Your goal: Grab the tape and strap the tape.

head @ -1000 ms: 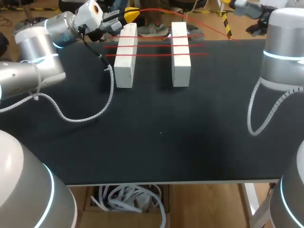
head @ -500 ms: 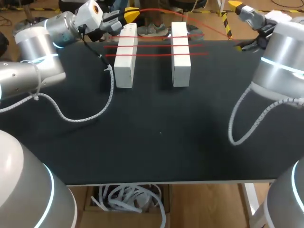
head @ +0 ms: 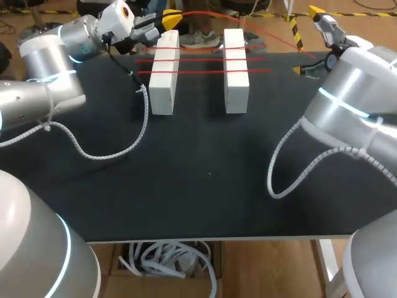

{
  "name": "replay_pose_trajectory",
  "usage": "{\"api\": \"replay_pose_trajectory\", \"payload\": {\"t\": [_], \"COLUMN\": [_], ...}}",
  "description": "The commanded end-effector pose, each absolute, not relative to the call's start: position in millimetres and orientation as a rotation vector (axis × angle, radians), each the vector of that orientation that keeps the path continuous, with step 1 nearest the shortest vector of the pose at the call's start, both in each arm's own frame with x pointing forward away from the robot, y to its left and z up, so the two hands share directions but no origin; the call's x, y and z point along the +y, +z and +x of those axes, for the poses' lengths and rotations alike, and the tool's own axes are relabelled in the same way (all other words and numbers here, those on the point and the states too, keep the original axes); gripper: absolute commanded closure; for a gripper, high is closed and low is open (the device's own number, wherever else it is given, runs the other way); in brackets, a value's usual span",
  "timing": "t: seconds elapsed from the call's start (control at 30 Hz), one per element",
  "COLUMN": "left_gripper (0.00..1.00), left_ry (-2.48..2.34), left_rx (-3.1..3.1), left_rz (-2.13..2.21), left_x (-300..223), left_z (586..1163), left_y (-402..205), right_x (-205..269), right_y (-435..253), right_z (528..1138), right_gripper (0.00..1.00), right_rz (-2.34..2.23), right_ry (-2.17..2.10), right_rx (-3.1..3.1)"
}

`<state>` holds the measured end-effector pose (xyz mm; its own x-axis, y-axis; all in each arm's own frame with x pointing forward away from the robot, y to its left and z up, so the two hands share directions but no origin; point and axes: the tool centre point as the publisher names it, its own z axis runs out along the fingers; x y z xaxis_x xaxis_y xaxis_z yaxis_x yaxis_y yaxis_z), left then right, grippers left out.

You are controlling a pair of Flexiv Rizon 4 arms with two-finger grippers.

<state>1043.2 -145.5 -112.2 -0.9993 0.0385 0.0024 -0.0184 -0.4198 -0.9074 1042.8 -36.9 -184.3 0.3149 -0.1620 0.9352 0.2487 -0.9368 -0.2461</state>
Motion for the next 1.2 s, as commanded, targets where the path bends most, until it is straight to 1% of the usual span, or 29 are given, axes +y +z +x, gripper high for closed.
{"api": "replay_pose_trajectory", "payload": {"t": [0.03,0.4,0.83,0.87,0.9,0.93,1.07,1.13,1.2], "left_gripper": [1.00,1.00,1.00,1.00,1.00,1.00,1.00,1.00,1.00], "left_ry": [2.620,2.620,2.620,2.620,2.620,2.620,2.620,2.620,2.620], "left_rx": [-1.671,-1.671,-1.671,-1.671,-1.671,-1.671,-1.671,-1.671,-1.671], "left_rz": [-0.032,-0.032,-0.032,-0.032,-0.032,-0.032,-0.032,-0.032,-0.032], "left_x": [-145,-145,-145,-145,-145,-145,-145,-145,-145], "left_z": [1044,1044,1044,1044,1044,1044,1044,1044,1044], "left_y": [-113,-113,-113,-113,-113,-113,-113,-113,-113], "right_x": [-31,-32,-28,-28,-29,-29,-31,-32,-33], "right_y": [-188,-175,-170,-171,-171,-171,-171,-171,-171], "right_z": [1048,1053,1046,1045,1045,1045,1043,1043,1042], "right_gripper": [0.00,0.00,0.00,0.52,0.79,0.90,0.89,0.82,0.95], "right_rz": [-2.285,-2.250,-2.257,-2.257,-2.259,-2.260,-2.262,-2.265,-2.266], "right_ry": [-1.909,-1.985,-1.964,-1.966,-1.968,-1.967,-1.969,-1.968,-1.969], "right_rx": [0.164,0.044,-0.011,-0.014,-0.022,-0.023,-0.041,-0.045,-0.054]}}
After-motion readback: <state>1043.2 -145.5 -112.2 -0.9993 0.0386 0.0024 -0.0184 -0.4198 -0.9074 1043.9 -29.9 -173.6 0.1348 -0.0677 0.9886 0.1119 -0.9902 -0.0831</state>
